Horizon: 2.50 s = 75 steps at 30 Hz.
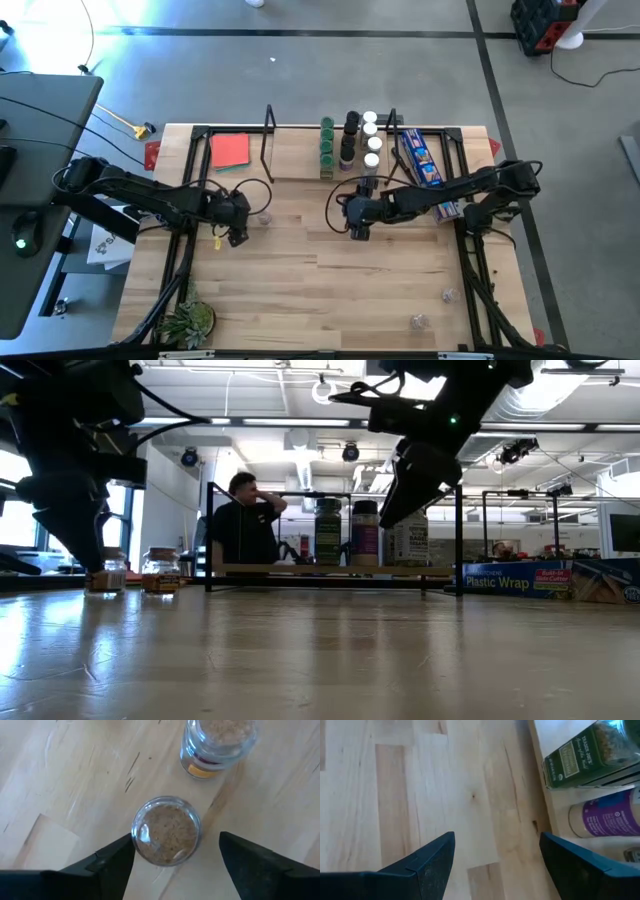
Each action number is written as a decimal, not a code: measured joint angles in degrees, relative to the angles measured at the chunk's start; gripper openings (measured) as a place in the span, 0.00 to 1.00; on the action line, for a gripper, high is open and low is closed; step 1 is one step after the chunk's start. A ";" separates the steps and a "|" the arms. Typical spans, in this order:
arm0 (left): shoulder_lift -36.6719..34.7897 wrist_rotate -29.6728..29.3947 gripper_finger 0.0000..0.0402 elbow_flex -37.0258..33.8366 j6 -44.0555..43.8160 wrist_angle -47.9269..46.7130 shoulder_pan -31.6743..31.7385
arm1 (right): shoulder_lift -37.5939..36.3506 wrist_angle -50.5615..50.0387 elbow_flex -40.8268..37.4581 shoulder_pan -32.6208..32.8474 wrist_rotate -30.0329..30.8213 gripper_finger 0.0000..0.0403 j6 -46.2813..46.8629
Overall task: Shelf spices
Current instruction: Put the top left brown seasoning bottle on the shelf aligned with the other brown seasoning bottle, then put the top brown seasoning bottle on the shelf aligned with the other brown seasoning bottles
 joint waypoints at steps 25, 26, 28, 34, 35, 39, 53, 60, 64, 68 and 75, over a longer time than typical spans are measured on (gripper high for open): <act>3.36 -1.12 0.42 17.37 -2.64 -10.07 -1.04 | -5.59 -6.14 0.00 2.75 11.88 0.71 0.09; 3.66 -1.73 0.42 20.64 -2.62 -11.61 -1.15 | -5.99 -6.74 0.02 2.86 12.18 0.71 0.09; 4.87 -3.15 0.42 27.78 -1.59 -13.85 -0.88 | -6.44 -8.66 0.02 2.85 12.53 0.71 0.15; 15.92 -3.98 0.42 47.52 16.38 -13.09 8.29 | -6.73 -14.91 -0.81 3.51 16.01 0.71 6.73; 18.54 -3.43 0.42 50.11 20.57 -11.87 10.78 | -6.73 -15.21 -1.40 3.96 16.23 0.71 7.80; 29.62 2.78 0.42 57.72 34.10 -7.04 22.91 | -6.73 -14.60 -3.92 6.64 16.49 0.71 10.97; 54.17 11.10 0.46 64.44 41.77 -0.10 48.36 | -8.23 -14.39 -4.24 13.51 24.22 0.71 22.97; 55.14 10.47 0.51 64.15 41.37 2.70 48.37 | -10.97 -14.29 -4.24 13.71 25.03 0.71 22.69; 55.23 11.98 0.54 64.06 41.39 2.18 48.35 | -11.71 -14.20 -4.24 13.69 25.34 0.71 22.51; 55.23 13.56 0.58 64.15 41.48 2.14 48.35 | -12.04 -13.81 -4.24 13.69 25.57 0.71 22.14; 54.23 9.71 0.64 66.06 44.77 1.38 48.35 | -12.00 -13.30 -4.24 13.61 25.74 0.71 21.58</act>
